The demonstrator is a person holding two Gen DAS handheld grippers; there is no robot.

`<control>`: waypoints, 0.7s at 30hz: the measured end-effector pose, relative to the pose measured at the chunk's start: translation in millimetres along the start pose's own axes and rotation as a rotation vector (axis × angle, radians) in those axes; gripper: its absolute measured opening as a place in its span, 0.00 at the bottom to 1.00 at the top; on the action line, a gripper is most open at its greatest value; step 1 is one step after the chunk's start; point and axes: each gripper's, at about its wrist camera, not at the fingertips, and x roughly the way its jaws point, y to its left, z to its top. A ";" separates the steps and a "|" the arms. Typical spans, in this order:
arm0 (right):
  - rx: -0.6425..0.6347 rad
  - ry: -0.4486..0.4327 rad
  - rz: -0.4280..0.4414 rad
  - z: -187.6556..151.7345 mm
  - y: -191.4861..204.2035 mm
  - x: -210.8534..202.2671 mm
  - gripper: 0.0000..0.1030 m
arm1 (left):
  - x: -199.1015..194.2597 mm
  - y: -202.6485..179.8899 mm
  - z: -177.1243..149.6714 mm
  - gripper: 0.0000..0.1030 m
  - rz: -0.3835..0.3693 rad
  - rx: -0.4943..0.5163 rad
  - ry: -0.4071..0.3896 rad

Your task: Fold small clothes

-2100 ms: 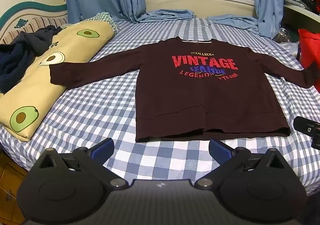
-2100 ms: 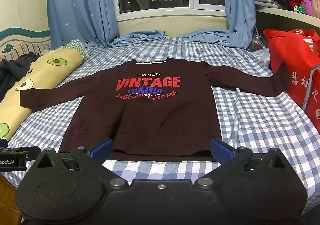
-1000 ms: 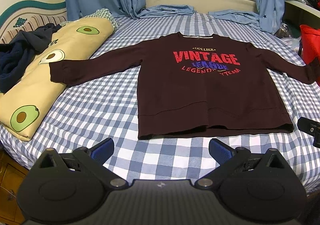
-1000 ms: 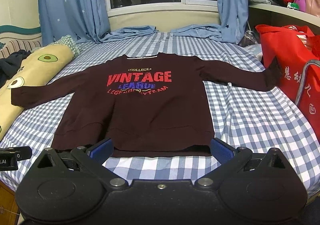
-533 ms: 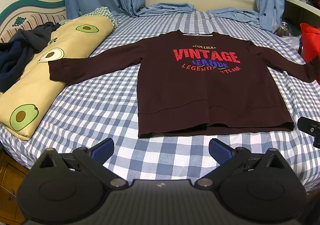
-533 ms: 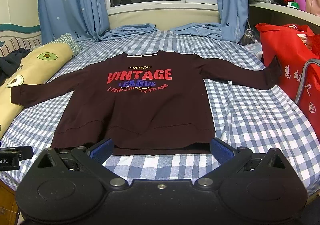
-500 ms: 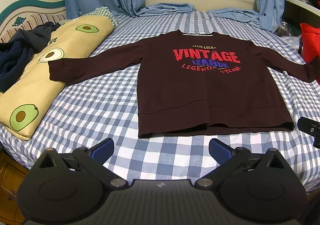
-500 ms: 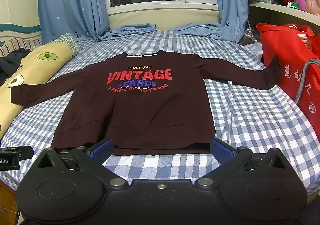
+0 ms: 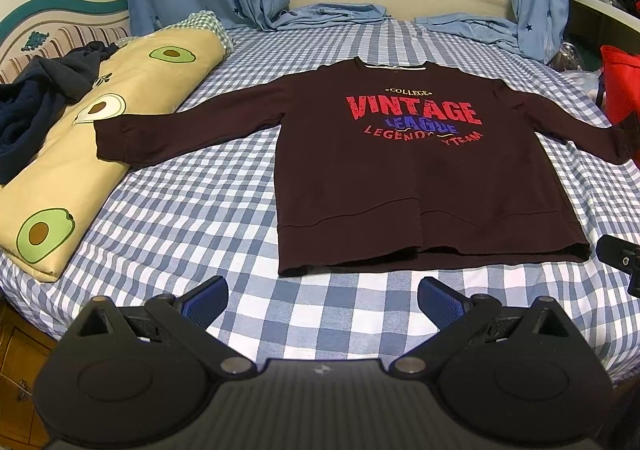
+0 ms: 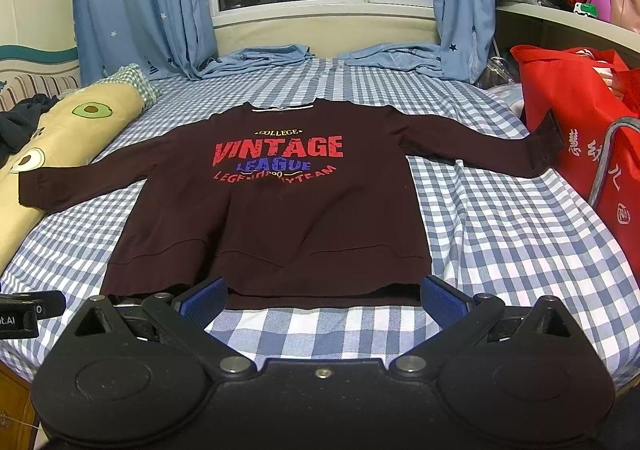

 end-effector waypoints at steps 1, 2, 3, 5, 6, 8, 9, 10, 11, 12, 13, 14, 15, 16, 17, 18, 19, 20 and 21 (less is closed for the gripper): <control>0.002 0.001 -0.001 -0.3 0.5 0.5 1.00 | 0.6 0.4 -0.4 0.99 -0.001 0.000 0.001; 0.003 0.002 -0.002 -0.4 1.0 1.2 1.00 | 0.2 -0.3 0.0 0.99 0.001 0.000 0.001; 0.005 0.005 -0.003 0.4 1.5 2.6 1.00 | 0.9 0.1 0.2 0.99 0.000 0.001 0.004; 0.008 0.010 -0.005 0.5 2.4 4.0 1.00 | 3.3 1.3 1.6 0.99 0.000 0.003 0.009; 0.009 0.012 -0.006 1.4 2.7 4.9 1.00 | 4.4 2.2 2.5 0.99 0.000 0.004 0.011; 0.012 0.021 -0.011 2.7 3.5 6.7 1.00 | 6.9 2.9 5.4 0.99 0.001 0.008 0.017; 0.015 0.026 -0.014 3.1 3.0 7.7 1.00 | 8.3 3.2 6.6 0.99 0.001 0.010 0.021; 0.019 0.032 -0.015 4.3 3.2 8.6 1.00 | 9.8 3.0 7.1 0.99 0.002 0.013 0.025; 0.023 0.041 -0.015 5.5 3.3 9.9 1.00 | 11.5 3.6 9.9 0.99 0.002 0.016 0.031; 0.030 0.052 -0.013 6.1 1.8 11.8 1.00 | 13.0 3.7 11.0 0.99 0.001 0.018 0.035; 0.036 0.061 -0.012 7.3 0.9 13.0 1.00 | 14.7 3.5 12.0 0.99 0.000 0.021 0.040; 0.040 0.070 -0.014 8.7 -0.2 15.0 1.00 | 16.8 3.1 13.3 0.99 -0.001 0.024 0.047; 0.043 0.081 -0.015 9.8 -2.0 17.1 1.00 | 19.5 2.2 14.9 0.99 -0.002 0.026 0.056; 0.043 0.093 -0.019 10.8 -3.2 19.0 1.00 | 22.4 1.1 16.9 0.99 -0.001 0.028 0.067; 0.044 0.104 -0.025 12.0 -4.6 21.1 1.00 | 25.7 0.7 19.5 0.99 -0.002 0.029 0.077; 0.046 0.116 -0.031 13.8 -7.1 24.1 1.00 | 28.7 -0.6 21.6 0.99 -0.003 0.031 0.086; 0.051 0.126 -0.035 15.3 -8.9 27.0 1.00 | 31.9 -1.8 24.4 0.99 -0.003 0.034 0.097; 0.059 0.134 -0.039 16.9 -11.2 29.9 1.00 | 36.3 -4.2 27.9 0.99 -0.002 0.040 0.111; 0.068 0.144 -0.048 19.1 -14.3 33.5 1.00 | 39.4 -5.7 30.5 0.99 -0.001 0.043 0.119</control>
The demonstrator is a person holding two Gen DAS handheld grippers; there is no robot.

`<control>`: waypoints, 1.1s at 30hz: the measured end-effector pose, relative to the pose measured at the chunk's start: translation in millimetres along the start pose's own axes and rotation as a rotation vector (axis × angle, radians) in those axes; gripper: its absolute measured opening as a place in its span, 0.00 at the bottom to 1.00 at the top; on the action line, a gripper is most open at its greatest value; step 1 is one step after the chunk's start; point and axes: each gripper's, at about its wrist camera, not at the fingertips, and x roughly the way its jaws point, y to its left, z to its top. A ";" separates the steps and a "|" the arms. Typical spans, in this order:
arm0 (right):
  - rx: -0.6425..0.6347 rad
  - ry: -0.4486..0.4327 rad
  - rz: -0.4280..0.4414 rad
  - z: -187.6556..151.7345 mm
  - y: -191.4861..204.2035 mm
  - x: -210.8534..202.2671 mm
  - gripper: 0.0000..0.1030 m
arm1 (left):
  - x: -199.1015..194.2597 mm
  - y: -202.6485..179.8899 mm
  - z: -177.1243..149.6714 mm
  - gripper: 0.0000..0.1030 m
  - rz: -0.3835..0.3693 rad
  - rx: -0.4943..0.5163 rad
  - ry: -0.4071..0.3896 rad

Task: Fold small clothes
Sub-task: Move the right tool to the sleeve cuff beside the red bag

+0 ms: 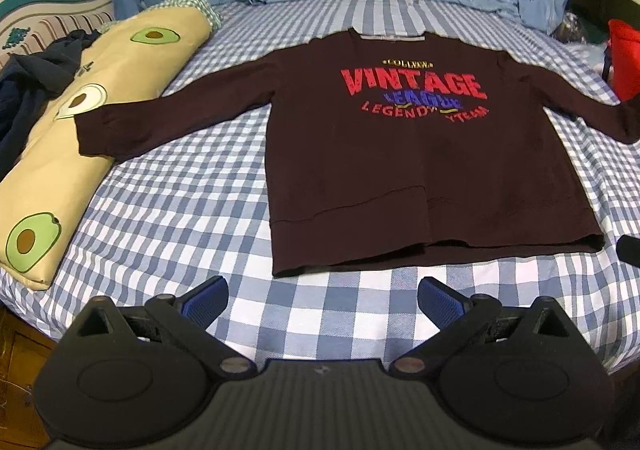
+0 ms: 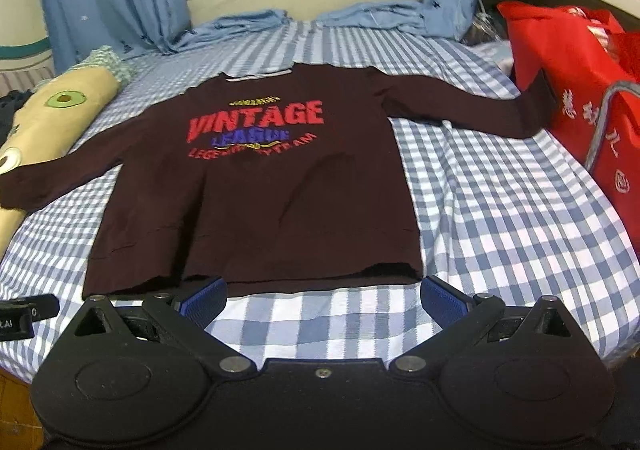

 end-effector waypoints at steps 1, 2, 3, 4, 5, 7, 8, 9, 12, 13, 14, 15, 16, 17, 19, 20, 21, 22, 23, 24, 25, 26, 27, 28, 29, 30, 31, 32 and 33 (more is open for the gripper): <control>0.006 0.009 -0.011 2.9 -2.0 3.9 1.00 | 3.1 -2.1 3.2 0.99 0.001 0.004 0.009; 0.008 0.016 -0.019 5.4 -4.0 7.0 1.00 | 6.7 -4.3 7.5 0.99 0.002 0.008 0.017; 0.008 0.024 -0.029 9.7 -6.7 11.6 1.00 | 10.6 -7.1 12.4 0.99 0.005 0.013 0.025; 0.007 0.029 -0.032 12.8 -8.6 15.1 1.00 | 14.5 -10.7 17.5 0.99 0.006 0.018 0.030; 0.008 0.033 -0.032 16.8 -11.4 19.2 1.00 | 18.0 -13.3 22.0 0.99 0.008 0.023 0.032; 0.015 0.029 -0.027 24.6 -17.9 28.3 1.00 | 26.1 -21.3 33.2 0.99 0.014 0.034 0.039; 0.020 0.028 -0.023 28.2 -21.5 32.9 1.00 | 30.5 -26.1 39.7 0.99 0.019 0.037 0.045; 0.025 0.030 -0.021 32.1 -25.5 37.5 1.00 | 34.5 -30.6 46.1 0.99 0.022 0.037 0.050; 0.051 0.040 -0.014 46.2 -40.0 52.7 1.00 | 45.6 -44.9 64.8 0.99 0.016 0.035 0.063; 0.065 0.040 -0.009 52.0 -46.7 58.8 1.00 | 50.3 -50.5 71.8 0.99 0.019 0.038 0.072; 0.075 0.043 -0.009 56.5 -52.2 64.0 1.00 | 54.6 -55.8 78.6 0.99 0.022 0.040 0.080; 0.086 0.046 -0.012 61.4 -58.3 69.3 1.00 | 59.1 -61.5 86.1 0.99 0.024 0.039 0.085; 0.097 0.050 -0.017 67.3 -65.4 75.8 1.00 | 62.7 -66.2 92.5 0.99 0.023 0.038 0.089; 0.106 0.055 -0.021 72.5 -71.1 81.5 1.00 | 67.2 -72.6 100.6 0.99 0.022 0.038 0.094; 0.128 0.072 -0.028 83.8 -84.4 94.1 1.00 | 74.2 -81.8 113.5 0.99 0.021 0.039 0.102; 0.140 0.079 -0.029 88.5 -90.5 98.9 1.00 | 78.3 -88.2 121.5 0.99 0.021 0.042 0.106; 0.154 0.086 -0.030 93.4 -97.4 103.8 1.00 | 81.1 -92.9 127.0 0.99 0.022 0.045 0.108; 0.168 0.093 -0.032 98.4 -105.2 108.8 1.00 | 84.1 -98.6 133.0 0.99 0.022 0.048 0.109; 0.180 0.099 -0.037 102.1 -111.8 112.7 1.00 | 87.4 -104.7 139.1 0.99 0.023 0.051 0.111; 0.191 0.103 -0.043 106.8 -119.6 117.5 1.00 | 90.1 -110.4 144.2 0.99 0.024 0.054 0.114; 0.200 0.106 -0.049 110.5 -126.7 121.3 1.00 | 92.4 -115.6 148.1 0.99 0.025 0.057 0.116; 0.208 0.109 -0.056 114.1 -133.6 124.9 1.00 | 95.0 -122.1 153.0 0.99 0.026 0.060 0.121; 0.217 0.111 -0.064 117.8 -140.8 128.3 1.00 | 97.0 -127.1 156.5 0.99 0.026 0.061 0.125; 0.227 0.114 -0.077 122.0 -148.5 132.3 1.00 | 98.5 -132.0 159.3 0.99 0.025 0.062 0.130; 0.235 0.118 -0.091 126.0 -155.6 136.0 1.00 | 100.4 -137.2 162.3 0.99 0.024 0.063 0.135; 0.241 0.126 -0.107 129.6 -161.7 139.6 1.00 | 102.4 -143.3 165.4 0.99 0.023 0.064 0.139; 0.247 0.140 -0.126 134.2 -168.9 144.4 1.00 | 103.7 -147.9 167.0 0.99 0.024 0.065 0.142; 0.250 0.149 -0.142 137.8 -175.3 147.7 1.00 | 105.5 -152.6 168.8 0.99 0.025 0.066 0.145; 0.254 0.154 -0.159 141.8 -181.9 151.2 1.00 | 107.6 -157.3 170.4 0.99 0.026 0.069 0.150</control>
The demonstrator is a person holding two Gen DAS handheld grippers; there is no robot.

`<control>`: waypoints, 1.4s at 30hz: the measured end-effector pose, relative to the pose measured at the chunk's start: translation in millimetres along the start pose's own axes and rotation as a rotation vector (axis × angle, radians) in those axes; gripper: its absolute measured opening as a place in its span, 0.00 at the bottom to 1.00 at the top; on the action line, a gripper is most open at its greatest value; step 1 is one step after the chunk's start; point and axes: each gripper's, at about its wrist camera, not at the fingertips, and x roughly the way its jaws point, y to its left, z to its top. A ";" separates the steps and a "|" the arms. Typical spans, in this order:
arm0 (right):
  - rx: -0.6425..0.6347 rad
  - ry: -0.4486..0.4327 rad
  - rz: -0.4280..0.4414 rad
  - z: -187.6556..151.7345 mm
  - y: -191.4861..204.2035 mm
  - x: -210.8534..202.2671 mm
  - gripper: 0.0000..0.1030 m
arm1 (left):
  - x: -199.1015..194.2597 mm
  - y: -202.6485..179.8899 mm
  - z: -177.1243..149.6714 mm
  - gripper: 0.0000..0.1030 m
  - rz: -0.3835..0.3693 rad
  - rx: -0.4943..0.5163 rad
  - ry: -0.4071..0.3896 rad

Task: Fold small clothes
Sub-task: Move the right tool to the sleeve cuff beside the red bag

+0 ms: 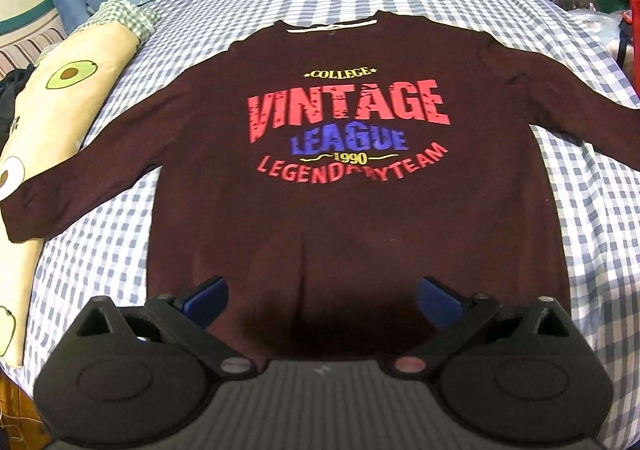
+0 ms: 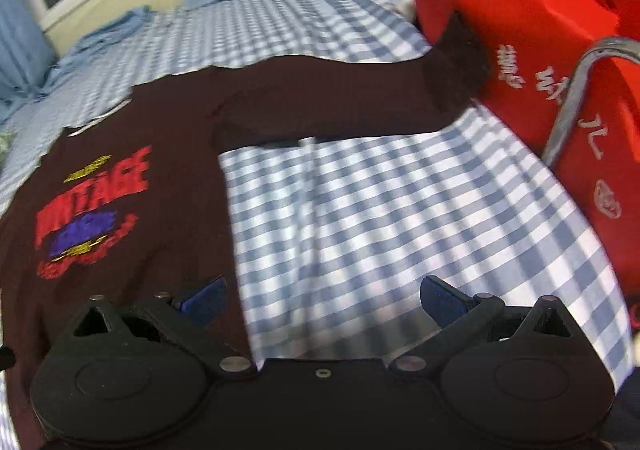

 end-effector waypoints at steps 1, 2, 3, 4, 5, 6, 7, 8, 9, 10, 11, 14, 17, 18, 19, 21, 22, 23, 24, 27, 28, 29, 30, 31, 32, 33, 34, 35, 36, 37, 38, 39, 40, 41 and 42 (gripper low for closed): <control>0.004 0.001 -0.011 4.8 -4.4 2.9 1.00 | 2.4 -5.8 2.7 0.99 0.001 0.005 0.007; 0.010 0.004 -0.020 9.7 -8.9 6.1 1.00 | 4.0 -9.9 4.2 0.99 0.002 0.009 0.012; 0.017 0.007 -0.029 14.2 -12.9 9.4 1.00 | 5.7 -14.4 6.0 0.99 0.002 0.015 0.017; 0.023 0.010 -0.036 17.7 -17.0 12.1 1.00 | 7.3 -18.8 7.8 0.99 0.002 0.021 0.022; 0.029 0.012 -0.044 21.0 -20.6 14.8 1.00 | 9.4 -23.5 10.2 0.99 0.002 0.027 0.026; 0.034 0.016 -0.052 24.4 -23.8 17.7 1.00 | 11.5 -27.8 12.4 0.99 0.002 0.032 0.029; 0.040 0.019 -0.058 28.2 -27.4 21.3 1.00 | 13.5 -31.8 14.3 0.99 0.003 0.038 0.033; 0.044 0.020 -0.062 30.9 -30.4 24.0 1.00 | 15.5 -35.7 16.1 0.99 0.003 0.043 0.037; 0.050 0.023 -0.067 34.1 -33.8 27.4 1.00 | 17.7 -39.6 17.5 0.99 0.005 0.052 0.041; 0.055 0.026 -0.072 36.5 -36.6 30.5 1.00 | 20.5 -44.0 19.6 0.99 0.009 0.062 0.046; 0.060 0.029 -0.075 38.9 -39.2 33.3 1.00 | 22.5 -47.4 20.6 0.99 0.012 0.070 0.050; 0.077 0.038 -0.081 47.3 -47.3 44.6 1.00 | 29.3 -56.5 24.3 0.99 0.014 0.082 0.066; 0.095 0.027 -0.077 55.5 -54.4 54.3 1.00 | 36.6 -62.3 27.6 0.99 0.014 0.081 0.089; 0.104 0.012 -0.069 58.1 -57.1 57.0 1.00 | 39.3 -63.9 28.6 0.99 0.014 0.080 0.097; 0.115 -0.013 -0.053 60.7 -60.1 59.8 1.00 | 42.1 -65.6 29.8 0.99 0.015 0.081 0.107; 0.141 -0.075 -0.021 65.3 -67.2 64.9 1.00 | 46.0 -68.2 31.3 0.99 0.018 0.082 0.120; 0.160 -0.107 -0.009 68.4 -71.7 69.0 1.00 | 47.2 -69.0 31.9 0.99 0.020 0.083 0.125; 0.176 -0.127 0.003 71.0 -75.6 72.4 1.00 | 48.4 -69.7 32.8 0.99 0.024 0.081 0.129; 0.196 -0.142 0.017 74.7 -80.2 77.4 1.00 | 49.6 -70.1 33.6 0.99 0.028 0.078 0.134; 0.264 -0.149 0.052 87.3 -91.3 96.7 1.00 | 54.1 -70.8 35.3 0.99 0.034 0.062 0.153; 0.276 -0.148 0.061 91.4 -93.8 103.6 0.99 | 56.0 -71.0 35.8 0.99 0.035 0.057 0.162; 0.288 -0.149 0.061 95.3 -96.8 110.1 0.99 | 57.4 -71.3 36.1 0.99 0.037 0.054 0.168; 0.296 -0.156 0.047 98.0 -98.9 114.2 0.99 | 58.6 -71.4 36.3 0.99 0.040 0.051 0.172; 0.304 -0.170 0.018 101.8 -100.8 117.7 0.97 | 59.5 -71.4 36.5 0.99 0.042 0.048 0.176; 0.308 -0.185 -0.010 105.1 -102.5 119.5 0.96 | 60.1 -71.8 36.6 0.99 0.045 0.046 0.179; 0.311 -0.204 -0.041 107.8 -104.3 120.4 0.93 | 60.2 -72.0 36.4 0.99 0.049 0.042 0.183; 0.313 -0.228 -0.079 111.1 -106.5 121.4 0.91 | 60.8 -71.8 36.9 0.99 0.051 0.038 0.186; 0.314 -0.245 -0.109 114.2 -108.9 122.4 0.90 | 61.6 -71.7 37.7 0.99 0.053 0.035 0.188; 0.312 -0.258 -0.137 117.0 -111.4 123.4 0.88 | 62.0 -71.4 38.4 0.99 0.055 0.031 0.188; 0.311 -0.272 -0.158 119.9 -113.4 124.7 0.84 | 62.5 -70.8 39.2 0.99 0.057 0.027 0.187; 0.309 -0.285 -0.172 121.9 -116.4 125.3 0.82 | 63.0 -69.8 40.1 0.99 0.060 0.021 0.186; 0.304 -0.294 -0.186 124.2 -117.5 126.7 0.79 | 63.6 -68.9 40.7 0.99 0.061 0.016 0.187; 0.298 -0.303 -0.202 126.6 -118.1 128.4 0.76 | 64.0 -68.0 41.2 0.99 0.062 0.010 0.187; 0.294 -0.313 -0.216 129.0 -118.9 129.7 0.74 | 64.1 -66.7 41.7 0.99 0.064 0.002 0.186; 0.293 -0.321 -0.227 131.3 -120.2 131.1 0.71 | 63.9 -65.3 41.9 0.99 0.065 -0.004 0.186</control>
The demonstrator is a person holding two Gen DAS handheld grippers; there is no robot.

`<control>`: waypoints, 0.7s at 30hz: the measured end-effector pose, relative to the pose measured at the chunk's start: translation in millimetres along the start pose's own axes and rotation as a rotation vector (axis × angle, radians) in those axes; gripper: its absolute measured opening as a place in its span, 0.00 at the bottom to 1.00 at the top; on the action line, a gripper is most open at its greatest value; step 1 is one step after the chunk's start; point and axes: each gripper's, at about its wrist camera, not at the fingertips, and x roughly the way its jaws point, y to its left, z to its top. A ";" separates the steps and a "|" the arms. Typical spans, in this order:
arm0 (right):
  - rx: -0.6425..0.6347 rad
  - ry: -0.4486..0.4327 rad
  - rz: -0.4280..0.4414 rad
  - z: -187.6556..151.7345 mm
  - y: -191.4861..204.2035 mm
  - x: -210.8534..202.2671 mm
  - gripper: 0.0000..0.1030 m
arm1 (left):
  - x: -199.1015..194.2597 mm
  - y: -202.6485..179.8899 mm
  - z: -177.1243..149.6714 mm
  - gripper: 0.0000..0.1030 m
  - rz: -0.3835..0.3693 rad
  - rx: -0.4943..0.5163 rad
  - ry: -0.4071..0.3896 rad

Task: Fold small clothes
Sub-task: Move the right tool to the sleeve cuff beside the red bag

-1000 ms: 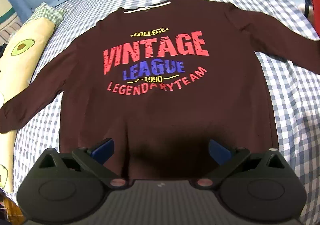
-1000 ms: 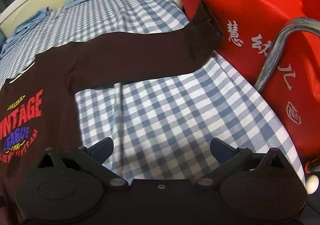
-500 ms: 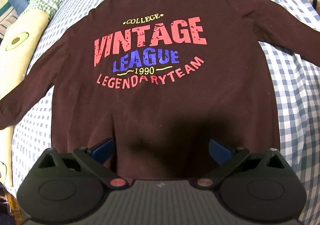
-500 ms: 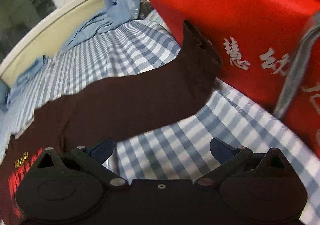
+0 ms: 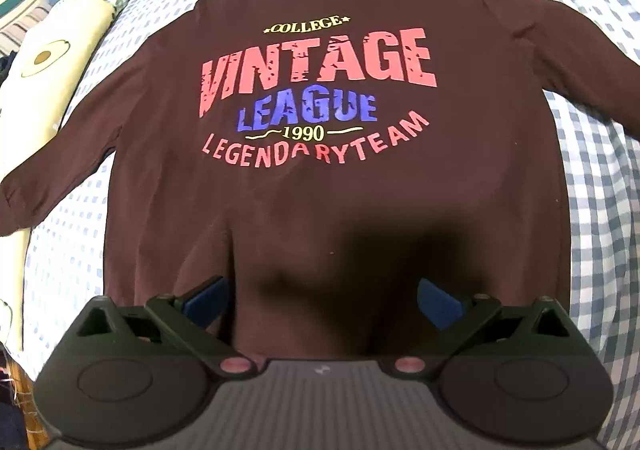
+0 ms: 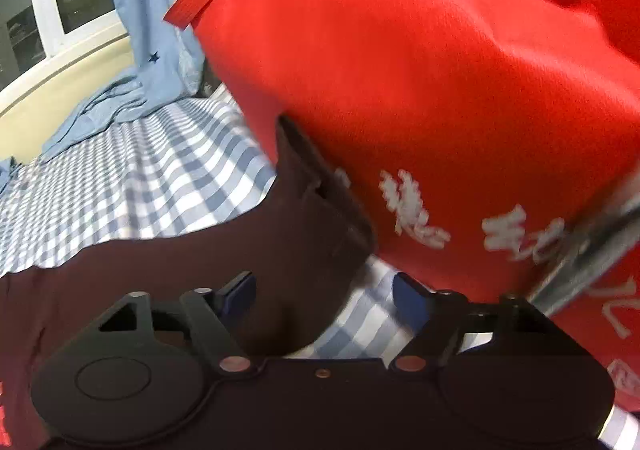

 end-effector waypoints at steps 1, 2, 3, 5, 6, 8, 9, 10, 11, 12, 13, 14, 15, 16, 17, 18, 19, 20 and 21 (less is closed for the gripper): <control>0.004 -0.010 -0.011 2.4 -0.6 2.3 0.67 | -0.2 1.5 0.1 0.99 0.000 -0.005 -0.001; 0.012 -0.019 -0.021 4.8 -0.8 4.2 0.65 | -0.7 3.6 -0.3 0.99 0.000 -0.011 -0.003; 0.023 -0.024 -0.026 7.2 -1.9 6.4 0.61 | -1.1 5.3 -0.3 0.99 -0.001 -0.014 -0.005; 0.049 -0.030 -0.039 11.9 -4.3 10.0 0.49 | -2.3 9.4 -1.4 0.99 0.002 -0.020 -0.010; 0.061 -0.031 -0.046 13.4 -4.4 11.5 0.39 | -3.2 12.5 -2.3 0.99 0.004 -0.026 -0.013; 0.096 -0.030 -0.050 15.3 -6.5 13.9 0.29 | -4.6 18.5 -4.4 0.99 0.003 -0.039 -0.017; 0.115 -0.029 -0.047 15.5 -7.8 14.2 0.23 | -5.3 21.5 -5.6 0.99 0.002 -0.045 -0.019; 0.126 -0.031 -0.047 15.3 -8.5 13.4 0.17 | -6.2 25.1 -7.0 0.99 0.000 -0.051 -0.023; 0.130 -0.032 -0.046 15.0 -8.2 11.8 0.16 | -6.9 28.1 -8.5 0.99 -0.002 -0.056 -0.026; 0.128 -0.035 -0.043 14.5 -7.4 9.1 0.13 | -7.4 31.5 -10.1 0.99 -0.004 -0.060 -0.028; 0.117 -0.040 -0.038 14.1 -4.4 6.0 0.09 | -7.8 35.3 -11.9 0.99 -0.006 -0.064 -0.031; 0.102 -0.046 -0.031 14.2 -0.8 2.4 0.09 | -8.0 39.2 -13.7 0.99 -0.009 -0.067 -0.034; 0.086 -0.054 -0.024 14.7 3.4 -2.0 0.09 | -8.3 43.1 -15.5 0.99 -0.010 -0.072 -0.037; 0.066 -0.065 -0.012 15.4 8.4 -8.1 0.08 | -8.8 48.3 -17.5 0.99 -0.012 -0.080 -0.040; 0.042 -0.081 0.002 16.8 15.4 -14.6 0.08 | -8.9 53.0 -19.1 0.99 -0.014 -0.089 -0.042; 0.016 -0.095 0.014 18.4 22.9 -20.6 0.08 | -9.1 58.6 -20.5 0.99 -0.018 -0.100 -0.043; -0.020 -0.111 0.028 20.5 33.2 -27.9 0.08 | -9.2 64.9 -21.9 0.99 -0.024 -0.112 -0.045; -0.045 -0.123 0.044 22.5 42.2 -34.2 0.08 | -9.5 71.2 -23.5 0.99 -0.028 -0.122 -0.048; -0.066 -0.133 0.061 24.6 51.1 -40.3 0.08 | -9.3 76.8 -24.4 0.99 -0.030 -0.129 -0.049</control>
